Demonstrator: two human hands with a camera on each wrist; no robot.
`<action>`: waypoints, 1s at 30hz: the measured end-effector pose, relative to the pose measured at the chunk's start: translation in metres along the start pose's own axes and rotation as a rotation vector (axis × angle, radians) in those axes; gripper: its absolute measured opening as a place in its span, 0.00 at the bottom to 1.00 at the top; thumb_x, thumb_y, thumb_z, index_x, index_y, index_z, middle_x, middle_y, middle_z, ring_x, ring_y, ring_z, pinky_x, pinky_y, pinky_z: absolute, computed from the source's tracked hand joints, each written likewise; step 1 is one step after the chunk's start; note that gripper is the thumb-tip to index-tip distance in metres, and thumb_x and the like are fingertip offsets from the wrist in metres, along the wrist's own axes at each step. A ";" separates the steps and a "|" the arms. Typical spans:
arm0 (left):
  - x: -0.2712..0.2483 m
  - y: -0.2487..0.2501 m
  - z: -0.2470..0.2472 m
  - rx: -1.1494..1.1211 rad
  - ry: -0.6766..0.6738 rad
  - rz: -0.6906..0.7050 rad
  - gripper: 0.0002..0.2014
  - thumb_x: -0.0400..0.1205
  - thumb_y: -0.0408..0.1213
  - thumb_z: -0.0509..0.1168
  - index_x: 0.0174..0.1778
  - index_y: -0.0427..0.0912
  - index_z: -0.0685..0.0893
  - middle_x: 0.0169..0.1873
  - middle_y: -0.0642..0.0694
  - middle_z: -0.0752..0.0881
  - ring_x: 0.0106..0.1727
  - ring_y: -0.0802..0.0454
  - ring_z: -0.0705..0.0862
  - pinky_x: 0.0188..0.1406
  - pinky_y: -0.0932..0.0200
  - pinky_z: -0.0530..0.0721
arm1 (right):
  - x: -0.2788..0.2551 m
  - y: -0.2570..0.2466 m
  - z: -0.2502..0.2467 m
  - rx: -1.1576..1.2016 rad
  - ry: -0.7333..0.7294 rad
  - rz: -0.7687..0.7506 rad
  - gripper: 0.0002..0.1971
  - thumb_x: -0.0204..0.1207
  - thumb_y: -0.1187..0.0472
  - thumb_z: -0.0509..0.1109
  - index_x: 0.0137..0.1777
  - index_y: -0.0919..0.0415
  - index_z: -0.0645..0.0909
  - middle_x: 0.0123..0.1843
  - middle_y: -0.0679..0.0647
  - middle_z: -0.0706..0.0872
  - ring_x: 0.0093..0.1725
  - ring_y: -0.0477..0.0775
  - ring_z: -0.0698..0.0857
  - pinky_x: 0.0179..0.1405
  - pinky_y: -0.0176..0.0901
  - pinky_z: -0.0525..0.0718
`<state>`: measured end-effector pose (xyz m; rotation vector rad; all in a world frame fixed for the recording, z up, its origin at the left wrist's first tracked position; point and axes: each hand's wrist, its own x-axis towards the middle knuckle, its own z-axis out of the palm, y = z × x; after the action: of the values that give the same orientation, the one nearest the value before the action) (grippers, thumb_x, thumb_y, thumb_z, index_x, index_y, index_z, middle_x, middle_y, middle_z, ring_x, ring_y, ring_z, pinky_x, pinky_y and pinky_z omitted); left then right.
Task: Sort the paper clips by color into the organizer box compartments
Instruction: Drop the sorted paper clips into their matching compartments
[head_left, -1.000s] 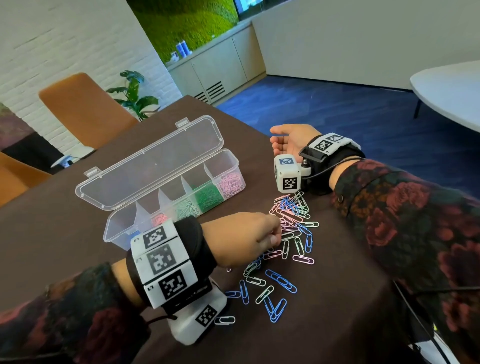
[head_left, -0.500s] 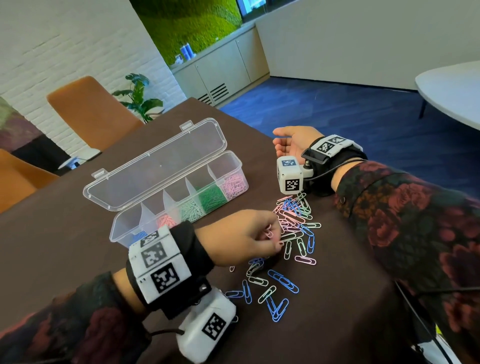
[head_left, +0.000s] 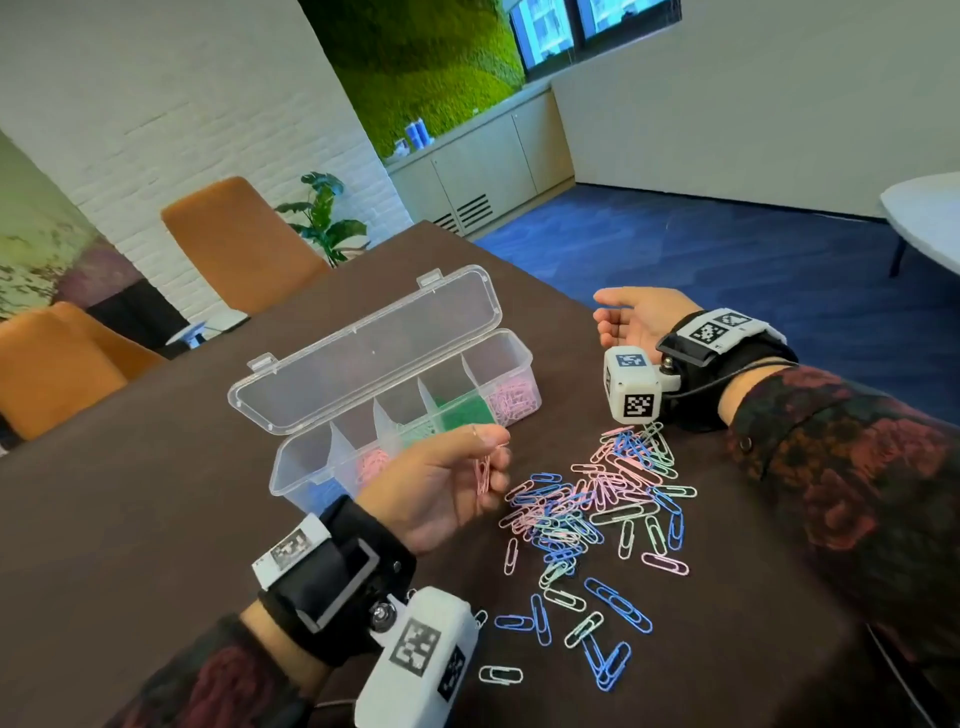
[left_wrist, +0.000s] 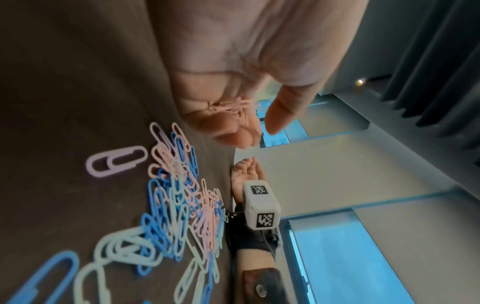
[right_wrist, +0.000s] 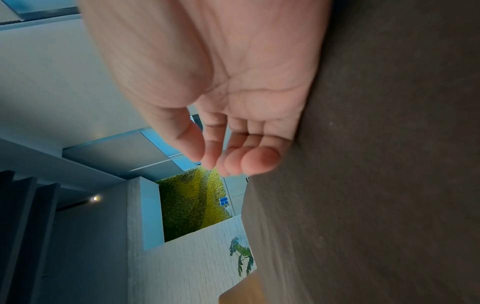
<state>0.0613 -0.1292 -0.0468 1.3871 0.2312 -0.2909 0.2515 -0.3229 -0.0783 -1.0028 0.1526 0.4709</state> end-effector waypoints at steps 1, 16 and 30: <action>0.000 0.000 -0.001 0.083 -0.011 0.015 0.02 0.69 0.31 0.65 0.36 0.40 0.78 0.27 0.46 0.79 0.23 0.55 0.76 0.18 0.67 0.72 | 0.000 0.000 0.000 -0.008 -0.002 0.002 0.10 0.79 0.60 0.68 0.40 0.66 0.76 0.33 0.54 0.76 0.28 0.48 0.74 0.18 0.32 0.78; 0.023 0.010 0.002 1.755 -0.057 0.079 0.06 0.85 0.33 0.56 0.54 0.44 0.75 0.56 0.44 0.82 0.56 0.46 0.79 0.55 0.57 0.73 | 0.002 0.002 0.002 -0.009 -0.001 -0.061 0.08 0.80 0.62 0.67 0.40 0.65 0.76 0.32 0.53 0.76 0.26 0.47 0.75 0.19 0.32 0.78; 0.021 0.006 0.017 1.932 -0.080 0.071 0.12 0.85 0.34 0.53 0.52 0.32 0.79 0.49 0.35 0.83 0.43 0.44 0.74 0.41 0.57 0.69 | -0.006 0.002 0.004 -0.006 0.015 -0.044 0.07 0.79 0.62 0.68 0.43 0.65 0.76 0.32 0.53 0.77 0.28 0.48 0.75 0.19 0.31 0.78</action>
<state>0.0831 -0.1463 -0.0456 3.2578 -0.3141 -0.5376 0.2455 -0.3203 -0.0754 -1.0136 0.1422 0.4243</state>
